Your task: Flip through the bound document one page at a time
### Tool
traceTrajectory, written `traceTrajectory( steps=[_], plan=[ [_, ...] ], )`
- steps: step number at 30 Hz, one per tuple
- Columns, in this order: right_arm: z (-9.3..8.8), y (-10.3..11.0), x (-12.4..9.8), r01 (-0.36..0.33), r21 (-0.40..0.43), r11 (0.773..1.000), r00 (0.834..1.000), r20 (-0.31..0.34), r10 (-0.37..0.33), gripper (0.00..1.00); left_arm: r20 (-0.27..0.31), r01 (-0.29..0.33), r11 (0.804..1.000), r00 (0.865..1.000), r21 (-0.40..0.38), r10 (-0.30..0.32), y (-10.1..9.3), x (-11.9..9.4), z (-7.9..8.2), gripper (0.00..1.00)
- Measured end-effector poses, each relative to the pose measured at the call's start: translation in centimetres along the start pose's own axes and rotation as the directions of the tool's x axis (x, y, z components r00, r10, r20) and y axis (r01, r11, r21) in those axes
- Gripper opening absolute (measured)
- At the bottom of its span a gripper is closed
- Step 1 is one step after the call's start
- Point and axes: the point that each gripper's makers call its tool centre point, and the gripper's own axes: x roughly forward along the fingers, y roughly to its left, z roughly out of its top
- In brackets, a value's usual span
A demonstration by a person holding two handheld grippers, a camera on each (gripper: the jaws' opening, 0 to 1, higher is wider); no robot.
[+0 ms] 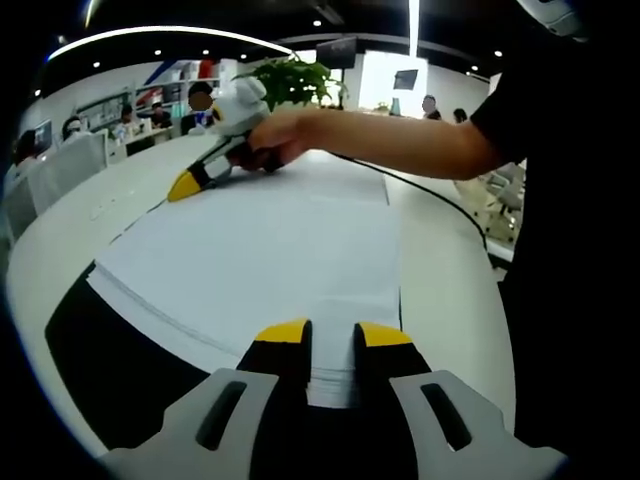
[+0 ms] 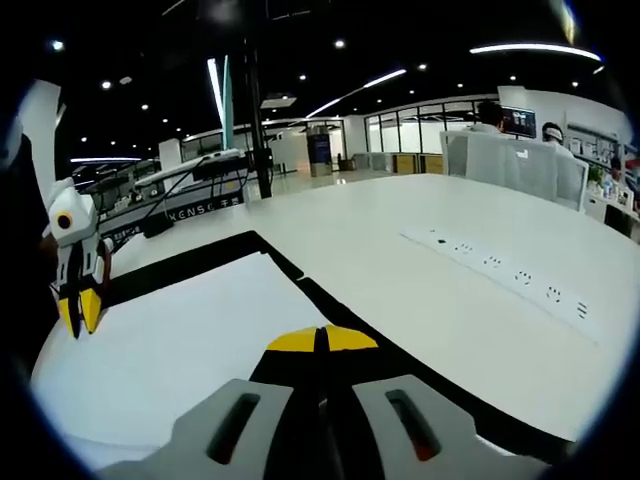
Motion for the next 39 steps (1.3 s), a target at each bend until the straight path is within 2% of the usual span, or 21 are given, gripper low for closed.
traceTrajectory(
  steps=[18,29,33,39],
  plan=[
    [-0.9,0.4,-1.7,0.124,0.018,0.992,0.992,0.01,-0.124,0.02,-0.005,-0.035,0.999,0.999,-0.032,0.035,-0.1,-0.9,-0.6,0.17],
    [-0.9,0.4,-1.7,0.123,0.044,0.991,0.992,0.012,-0.124,0.02,-0.006,-0.067,0.997,0.998,-0.036,0.067,-0.3,-1.0,-0.7,0.19],
    [-0.9,0.5,-1.8,0.122,0.049,0.991,0.992,0.016,-0.123,0.02,0.013,-0.069,0.996,0.998,-0.05,0.069,-0.3,-1.0,-0.8,0.19],
    [-0.8,0.5,-1.8,0.106,0.067,0.992,0.994,-0.009,-0.105,0.02,0.006,-0.076,0.996,0.997,-0.041,0.077,-0.3,-0.9,-0.7,0.19]
  ],
)
